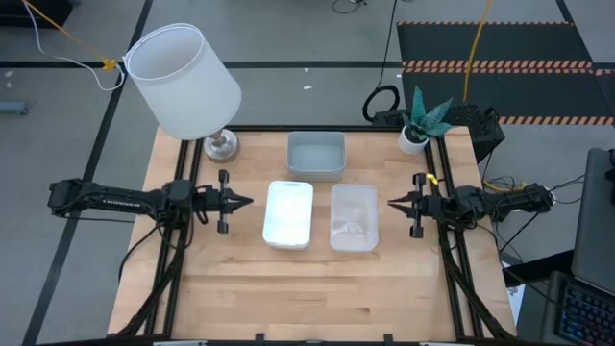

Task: Stack baskets by color
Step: Return to Home Position

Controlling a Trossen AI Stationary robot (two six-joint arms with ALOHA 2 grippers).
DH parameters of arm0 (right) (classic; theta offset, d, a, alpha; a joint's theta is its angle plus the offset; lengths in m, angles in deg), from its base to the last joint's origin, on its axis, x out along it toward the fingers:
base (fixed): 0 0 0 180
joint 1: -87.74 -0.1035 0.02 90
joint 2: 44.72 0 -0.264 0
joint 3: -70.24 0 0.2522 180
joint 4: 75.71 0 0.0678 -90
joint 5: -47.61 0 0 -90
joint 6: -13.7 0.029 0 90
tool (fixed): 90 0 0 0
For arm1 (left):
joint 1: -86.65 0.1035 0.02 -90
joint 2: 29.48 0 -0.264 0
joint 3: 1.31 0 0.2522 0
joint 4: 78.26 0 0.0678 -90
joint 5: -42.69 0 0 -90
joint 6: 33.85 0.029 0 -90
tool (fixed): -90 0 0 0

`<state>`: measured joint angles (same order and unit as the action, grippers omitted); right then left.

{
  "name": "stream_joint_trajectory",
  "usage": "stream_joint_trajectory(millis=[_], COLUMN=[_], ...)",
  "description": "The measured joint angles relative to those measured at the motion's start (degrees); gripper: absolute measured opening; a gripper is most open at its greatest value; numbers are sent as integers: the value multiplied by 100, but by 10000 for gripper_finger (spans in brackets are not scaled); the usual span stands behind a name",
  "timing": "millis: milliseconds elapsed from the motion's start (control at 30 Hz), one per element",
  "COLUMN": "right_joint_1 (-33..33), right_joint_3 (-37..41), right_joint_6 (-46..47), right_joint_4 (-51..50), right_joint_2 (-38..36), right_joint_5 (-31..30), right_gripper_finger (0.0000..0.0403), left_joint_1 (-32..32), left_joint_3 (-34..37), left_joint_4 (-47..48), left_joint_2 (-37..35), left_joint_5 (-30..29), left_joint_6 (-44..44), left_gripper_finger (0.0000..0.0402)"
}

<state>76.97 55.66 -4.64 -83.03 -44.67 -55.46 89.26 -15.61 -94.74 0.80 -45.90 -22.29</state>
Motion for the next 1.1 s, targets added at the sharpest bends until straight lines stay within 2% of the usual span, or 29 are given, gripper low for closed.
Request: stream_joint_trajectory(millis=[133,267,500,800,1100], right_joint_1=[274,603,899,899,897], right_joint_3=[-2,-2,-2,-2,-2], right_joint_6=[-56,-36,318,430,445], right_joint_4=[44,69,-49,-431,-444], right_joint_2=[2,2,9,11,11], right_joint_5=[578,591,1011,1018,1024], right_gripper_finger=[15,15,15,15,15], left_joint_1=[0,0,0,0,4], left_joint_3=[-2,-2,-2,-4,-4], left_joint_4=[-51,-50,-49,-95,-67], left_joint_2=[0,0,0,0,-1], left_joint_5=[0,0,0,-9,8], left_joint_6=[11,-17,-67,274,161], left_gripper_finger=[6,5,7,13,6])
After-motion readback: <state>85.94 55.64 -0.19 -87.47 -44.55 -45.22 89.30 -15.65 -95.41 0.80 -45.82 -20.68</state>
